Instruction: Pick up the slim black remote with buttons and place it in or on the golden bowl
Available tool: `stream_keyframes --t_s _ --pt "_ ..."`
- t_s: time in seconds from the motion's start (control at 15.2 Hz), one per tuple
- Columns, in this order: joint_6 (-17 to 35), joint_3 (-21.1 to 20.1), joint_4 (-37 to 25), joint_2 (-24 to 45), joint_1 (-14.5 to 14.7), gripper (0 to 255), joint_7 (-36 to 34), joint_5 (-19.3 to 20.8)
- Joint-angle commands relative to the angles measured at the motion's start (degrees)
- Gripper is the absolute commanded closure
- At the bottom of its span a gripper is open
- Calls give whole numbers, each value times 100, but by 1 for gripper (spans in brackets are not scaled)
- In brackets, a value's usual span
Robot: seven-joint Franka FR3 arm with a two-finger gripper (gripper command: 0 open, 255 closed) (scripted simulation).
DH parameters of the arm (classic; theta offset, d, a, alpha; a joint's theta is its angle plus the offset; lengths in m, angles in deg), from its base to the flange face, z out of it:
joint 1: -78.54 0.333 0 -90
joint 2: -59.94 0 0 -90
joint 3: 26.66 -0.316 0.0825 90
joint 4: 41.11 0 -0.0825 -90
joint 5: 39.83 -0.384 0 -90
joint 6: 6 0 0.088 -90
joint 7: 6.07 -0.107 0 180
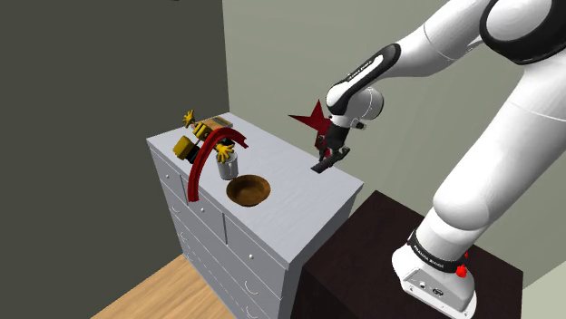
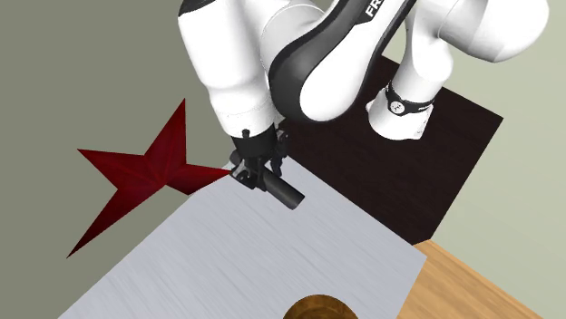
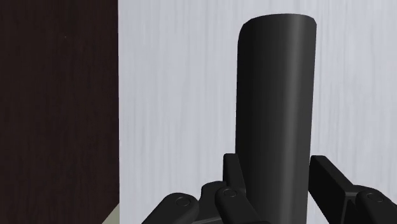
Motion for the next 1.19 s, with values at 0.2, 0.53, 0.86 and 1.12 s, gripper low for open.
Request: stream_keyframes --t_s 0.2,0.53,0.86,1.12 --pt "161 -404 -221 220 402 255 -686 -133" --pt "299 -761 -620 588 791 255 -1393 -166" --pt "375 -1034 -1175 1053 1177 255 -2127 -67" --pt "376 -1182 -1728 1483 1494 255 -2719 92"
